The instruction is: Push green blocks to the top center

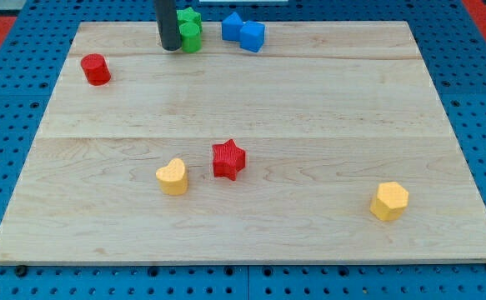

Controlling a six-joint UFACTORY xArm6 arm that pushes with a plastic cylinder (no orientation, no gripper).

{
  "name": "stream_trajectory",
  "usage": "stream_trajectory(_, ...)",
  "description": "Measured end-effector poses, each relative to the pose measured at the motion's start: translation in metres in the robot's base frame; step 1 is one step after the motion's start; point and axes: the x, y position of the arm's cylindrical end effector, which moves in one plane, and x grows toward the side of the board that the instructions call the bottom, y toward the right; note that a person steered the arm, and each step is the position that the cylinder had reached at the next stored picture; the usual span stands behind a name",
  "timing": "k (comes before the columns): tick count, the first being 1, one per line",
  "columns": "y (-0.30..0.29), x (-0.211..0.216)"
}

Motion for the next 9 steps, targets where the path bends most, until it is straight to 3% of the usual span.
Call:
stream_trajectory(2,-0.037,-0.059)
stream_trajectory(4,-0.02,-0.06)
stream_trajectory(7,0.119,-0.055)
stream_trajectory(9,0.068,-0.057)
